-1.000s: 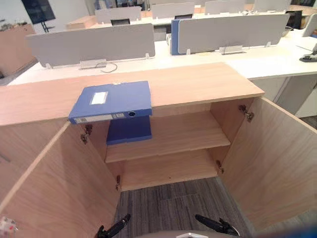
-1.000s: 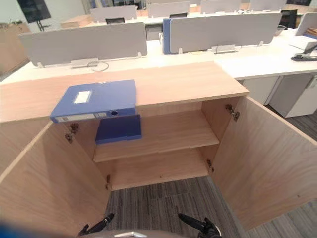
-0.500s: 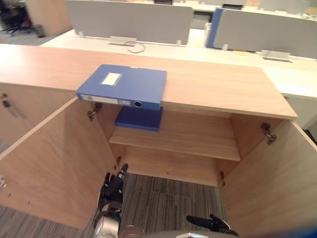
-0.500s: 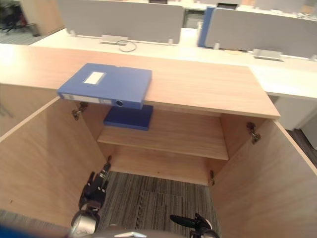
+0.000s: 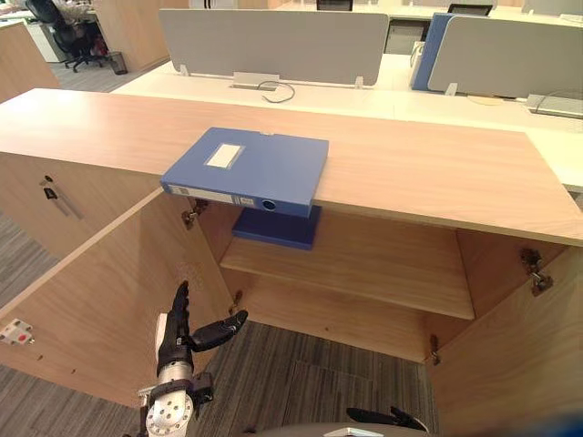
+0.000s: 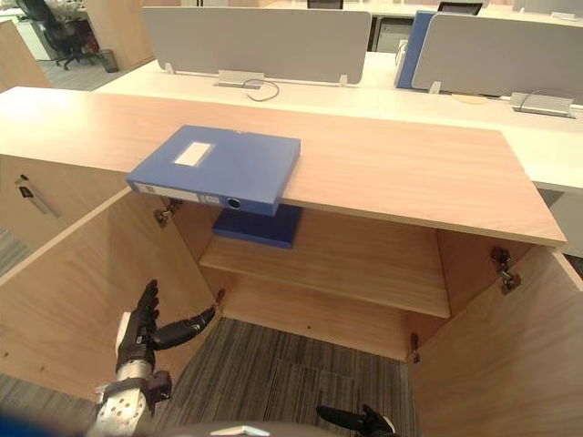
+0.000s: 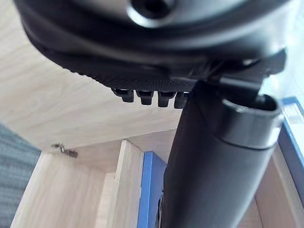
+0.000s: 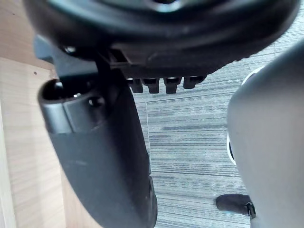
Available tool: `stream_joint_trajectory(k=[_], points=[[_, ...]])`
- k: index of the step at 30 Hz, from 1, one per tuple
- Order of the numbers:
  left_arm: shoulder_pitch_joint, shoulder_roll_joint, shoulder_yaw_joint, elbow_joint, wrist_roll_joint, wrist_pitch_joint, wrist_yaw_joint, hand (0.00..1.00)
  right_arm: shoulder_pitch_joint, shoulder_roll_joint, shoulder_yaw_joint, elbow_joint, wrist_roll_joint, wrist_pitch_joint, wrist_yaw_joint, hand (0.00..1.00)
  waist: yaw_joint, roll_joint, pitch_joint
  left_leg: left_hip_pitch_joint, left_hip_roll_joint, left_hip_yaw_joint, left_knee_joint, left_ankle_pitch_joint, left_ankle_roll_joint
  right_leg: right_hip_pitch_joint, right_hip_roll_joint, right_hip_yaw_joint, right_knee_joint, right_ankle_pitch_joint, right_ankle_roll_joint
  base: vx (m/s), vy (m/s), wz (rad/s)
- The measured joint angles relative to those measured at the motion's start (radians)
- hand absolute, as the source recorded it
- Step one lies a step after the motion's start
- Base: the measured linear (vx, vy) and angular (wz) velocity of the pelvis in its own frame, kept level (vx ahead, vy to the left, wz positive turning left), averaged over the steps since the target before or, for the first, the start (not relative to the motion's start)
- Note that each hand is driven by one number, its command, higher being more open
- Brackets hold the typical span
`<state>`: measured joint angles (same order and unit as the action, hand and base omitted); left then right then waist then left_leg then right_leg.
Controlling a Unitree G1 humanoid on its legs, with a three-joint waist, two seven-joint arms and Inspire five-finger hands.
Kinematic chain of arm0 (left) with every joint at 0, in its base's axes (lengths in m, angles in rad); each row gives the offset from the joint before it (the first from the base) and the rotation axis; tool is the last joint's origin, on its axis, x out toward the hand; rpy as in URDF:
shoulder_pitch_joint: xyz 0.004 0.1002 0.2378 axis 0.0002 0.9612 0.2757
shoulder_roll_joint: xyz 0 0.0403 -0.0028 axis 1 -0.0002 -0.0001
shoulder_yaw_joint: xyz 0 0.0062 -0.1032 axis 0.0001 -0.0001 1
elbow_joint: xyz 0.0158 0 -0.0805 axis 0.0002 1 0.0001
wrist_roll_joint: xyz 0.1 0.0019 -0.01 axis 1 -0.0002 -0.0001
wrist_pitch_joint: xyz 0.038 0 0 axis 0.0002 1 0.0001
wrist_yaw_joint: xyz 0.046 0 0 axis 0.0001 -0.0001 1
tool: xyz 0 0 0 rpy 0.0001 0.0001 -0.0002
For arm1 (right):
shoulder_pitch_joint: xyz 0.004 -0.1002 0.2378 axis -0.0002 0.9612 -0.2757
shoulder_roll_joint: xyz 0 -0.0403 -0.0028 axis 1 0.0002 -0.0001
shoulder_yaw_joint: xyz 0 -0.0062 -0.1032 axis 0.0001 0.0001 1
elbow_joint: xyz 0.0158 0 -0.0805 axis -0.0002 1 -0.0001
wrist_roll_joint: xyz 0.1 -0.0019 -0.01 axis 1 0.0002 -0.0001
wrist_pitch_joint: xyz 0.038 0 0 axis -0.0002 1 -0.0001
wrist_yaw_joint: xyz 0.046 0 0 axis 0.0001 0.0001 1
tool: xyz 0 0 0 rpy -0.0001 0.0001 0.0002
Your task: Walk over to the cabinet, pick up the folder, carry it to the office cabinet, place the folder inside the office cabinet, then close the office cabinet door
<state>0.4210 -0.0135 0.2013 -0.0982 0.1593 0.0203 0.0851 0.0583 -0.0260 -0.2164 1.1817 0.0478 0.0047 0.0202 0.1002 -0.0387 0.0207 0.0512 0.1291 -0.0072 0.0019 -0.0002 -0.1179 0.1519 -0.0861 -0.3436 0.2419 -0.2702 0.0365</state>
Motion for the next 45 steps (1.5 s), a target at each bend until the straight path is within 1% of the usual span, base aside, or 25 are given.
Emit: stream_joint_trajectory(k=[1, 3, 5, 6, 7, 10, 11, 12, 14, 15, 17, 19, 21, 22, 23, 25, 28, 30, 32, 36, 37, 42, 45], points=[[0.0, -0.006, 0.002, -0.061, 0.075, 0.004, 0.023, 1.0, 0.001, 0.002, 0.002, 0.0, -0.009, 0.007, 0.003, 1.0, 0.001, -0.002, -0.002, 0.0, 0.005, 0.001, 0.0, 0.006, 0.001, 0.001, 0.006, 0.002, -0.01, 0.009, 0.002, -0.01, -0.036, -0.13], [-0.001, -0.011, 0.001, -0.122, 0.151, 0.003, 0.056, 1.0, 0.001, 0.001, 0.003, 0.0, -0.009, 0.011, 0.003, 1.0, 0.001, 0.0, -0.004, 0.0, 0.012, 0.005, -0.001, 0.015, 0.003, 0.003, 0.015, 0.011, -0.022, 0.024, 0.002, -0.01, -0.023, -0.11], [-0.012, -0.014, -0.009, -0.206, 0.242, -0.005, 0.124, 1.0, 0.004, 0.0, 0.009, 0.001, -0.01, 0.012, 0.003, 1.0, 0.0, 0.0, -0.009, 0.001, 0.015, 0.026, -0.001, 0.03, 0.003, 0.001, 0.017, 0.026, -0.031, 0.03, 0.001, -0.02, -0.016, -0.17], [-0.018, -0.013, -0.013, -0.22, 0.271, -0.012, 0.143, 1.0, 0.004, -0.002, 0.012, 0.002, -0.011, 0.012, 0.003, 1.0, 0.0, 0.001, -0.01, 0.0, 0.016, 0.026, -0.001, 0.032, 0.004, 0.001, 0.018, 0.027, -0.033, 0.031, 0.001, -0.04, -0.029, -0.16], [-0.035, -0.012, -0.027, -0.248, 0.322, -0.022, 0.178, 1.0, 0.004, -0.006, 0.013, 0.003, -0.021, 0.012, 0.003, 1.0, -0.001, 0.007, -0.014, 0.0, 0.019, 0.029, -0.001, 0.035, 0.003, 0.0, 0.022, 0.033, -0.04, 0.033, 0.001, -0.04, -0.027, -0.12], [-0.076, -0.009, -0.058, -0.266, 0.384, -0.033, 0.216, 1.0, 0.004, -0.017, 0.022, 0.01, -0.049, 0.009, 0.001, 1.0, -0.001, 0.024, -0.025, 0.0, 0.025, 0.034, -0.007, 0.036, 0.003, -0.002, 0.034, 0.052, -0.057, 0.041, 0.0, -0.05, -0.008, -0.15], [-0.111, -0.001, -0.077, -0.266, 0.428, -0.034, 0.236, 1.0, 0.005, -0.023, 0.024, 0.011, -0.057, 0.006, 0.0, 1.0, -0.001, 0.034, -0.03, -0.001, 0.029, 0.044, -0.015, 0.039, -0.002, -0.011, 0.039, 0.062, -0.062, 0.041, 0.0, -0.06, 0.005, -0.18], [-0.127, 0.003, -0.081, -0.266, 0.448, -0.034, 0.241, 1.0, 0.005, -0.025, 0.024, 0.011, -0.061, 0.005, 0.0, 1.0, -0.002, 0.036, -0.03, -0.001, 0.03, 0.05, -0.018, 0.04, -0.002, -0.014, 0.041, 0.07, -0.064, 0.041, 0.0, -0.08, 0.007, -0.28], [-0.179, 0.03, -0.093, -0.266, 0.5, -0.034, 0.261, 1.0, 0.004, -0.026, 0.022, 0.011, -0.074, 0.001, -0.003, 1.0, -0.005, 0.04, -0.032, -0.005, 0.035, 0.058, -0.019, 0.04, -0.002, -0.029, 0.045, 0.087, -0.066, 0.041, -0.001, -0.08, 0.006, -0.29], [-0.215, 0.052, -0.1, -0.266, 0.532, -0.035, 0.275, 1.0, 0.003, -0.026, 0.021, 0.011, -0.078, -0.003, -0.004, 1.0, -0.008, 0.042, -0.033, -0.007, 0.038, 0.067, -0.019, 0.04, -0.002, -0.036, 0.048, 0.101, -0.069, 0.045, -0.007, -0.09, 0.016, -0.31], [-0.257, 0.076, -0.099, -0.264, 0.586, -0.034, 0.3, 1.0, 0.002, -0.026, 0.019, 0.01, -0.077, -0.011, -0.009, 1.0, -0.02, 0.048, -0.038, -0.011, 0.039, 0.079, -0.02, 0.04, -0.002, -0.044, 0.049, 0.113, -0.078, 0.053, -0.011, -0.09, 0.029, -0.23], [-0.33, 0.122, -0.099, -0.209, 0.668, -0.035, 0.334, 1.0, -0.002, -0.034, -0.009, 0.01, -0.076, -0.014, -0.014, 1.0, -0.031, 0.07, -0.04, 0.001, 0.039, 0.083, -0.049, 0.047, -0.002, -0.046, 0.053, 0.126, -0.098, 0.078, -0.008, -0.11, 0.071, -0.15], [-0.354, 0.149, -0.098, -0.174, 0.69, -0.034, 0.339, 1.0, -0.002, -0.035, -0.011, 0.01, -0.077, -0.015, -0.018, 1.0, -0.033, 0.074, -0.042, 0.003, 0.036, 0.088, -0.056, 0.053, -0.005, -0.045, 0.051, 0.131, -0.108, 0.088, -0.005, -0.09, 0.079, -0.12], [-0.375, 0.184, -0.098, -0.134, 0.717, -0.033, 0.342, 1.0, -0.002, -0.035, -0.013, 0.01, -0.077, -0.018, -0.02, 1.0, -0.04, 0.073, -0.043, 0.003, 0.031, 0.093, -0.065, 0.06, 0.001, -0.045, 0.049, 0.137, -0.126, 0.103, -0.001, -0.07, 0.064, -0.1], [-0.379, 0.2, -0.098, -0.119, 0.719, -0.033, 0.344, 1.0, -0.002, -0.035, -0.019, 0.009, -0.077, -0.018, -0.02, 1.0, -0.041, 0.073, -0.043, 0.003, 0.029, 0.096, -0.068, 0.063, 0.005, -0.045, 0.047, 0.14, -0.132, 0.107, 0.0, -0.1, 0.093, -0.13], [-0.399, 0.256, -0.098, -0.022, 0.747, -0.032, 0.349, 1.0, -0.002, -0.035, -0.04, 0.008, -0.073, -0.018, -0.021, 1.0, -0.046, 0.075, -0.043, 0.003, 0.021, 0.106, -0.077, 0.069, 0.009, -0.045, 0.044, 0.153, -0.157, 0.127, 0.006, -0.08, 0.073, -0.13], [-0.414, 0.307, -0.097, 0.081, 0.756, -0.015, 0.348, 1.0, 0.001, -0.034, -0.039, -0.002, -0.052, -0.02, -0.021, 1.0, -0.055, 0.073, -0.043, 0.003, 0.012, 0.114, -0.088, 0.076, 0.012, -0.046, 0.039, 0.163, -0.178, 0.145, 0.013, -0.06, 0.07, -0.09], [-0.416, 0.323, -0.097, 0.115, 0.756, -0.007, 0.347, 1.0, 0.006, -0.033, -0.04, -0.008, -0.044, -0.02, -0.021, 1.0, -0.055, 0.071, -0.044, 0.003, 0.009, 0.123, -0.088, 0.076, 0.012, -0.046, 0.037, 0.17, -0.188, 0.152, 0.015, -0.01, 0.049, -0.12], [-0.425, 0.357, -0.098, 0.165, 0.757, -0.007, 0.344, 1.0, 0.008, -0.032, -0.04, -0.011, -0.043, -0.024, -0.02, 1.0, -0.055, 0.071, -0.044, 0.004, 0.007, 0.132, -0.088, 0.076, 0.012, -0.046, 0.036, 0.179, -0.196, 0.157, 0.016, 0.0, 0.039, -0.11], [-0.458, 0.4, -0.098, 0.195, 0.758, -0.008, 0.342, 1.0, 0.009, -0.032, -0.04, -0.011, -0.043, -0.027, -0.02, 1.0, -0.056, 0.071, -0.044, 0.004, 0.007, 0.132, -0.088, 0.076, 0.012, -0.046, 0.038, 0.18, -0.197, 0.157, 0.016, 0.0, 0.0, 0.0], [-0.482, 0.412, -0.098, 0.208, 0.76, -0.009, 0.342, 1.0, 0.009, -0.033, -0.041, -0.011, -0.043, -0.027, -0.02, 1.0, -0.056, 0.072, -0.043, 0.004, 0.008, 0.132, -0.088, 0.076, 0.012, -0.046, 0.038, 0.18, -0.197, 0.157, 0.015, 0.0, 0.0, 0.0], [-0.537, 0.453, -0.102, 0.23, 0.784, -0.012, 0.342, 1.0, 0.007, -0.033, -0.042, -0.011, -0.042, -0.029, -0.02, 1.0, -0.06, 0.073, -0.043, 0.008, 0.007, 0.135, -0.088, 0.076, 0.012, -0.046, 0.038, 0.185, -0.197, 0.16, 0.011, 0.0, 0.008, -0.03], [-0.569, 0.483, -0.121, 0.257, 0.796, -0.015, 0.342, 1.0, 0.007, -0.033, -0.041, -0.011, -0.042, -0.03, -0.019, 1.0, -0.062, 0.073, -0.043, 0.009, 0.007, 0.135, -0.088, 0.076, 0.012, -0.046, 0.038, 0.187, -0.195, 0.16, 0.01, -0.01, 0.005, -0.01]])
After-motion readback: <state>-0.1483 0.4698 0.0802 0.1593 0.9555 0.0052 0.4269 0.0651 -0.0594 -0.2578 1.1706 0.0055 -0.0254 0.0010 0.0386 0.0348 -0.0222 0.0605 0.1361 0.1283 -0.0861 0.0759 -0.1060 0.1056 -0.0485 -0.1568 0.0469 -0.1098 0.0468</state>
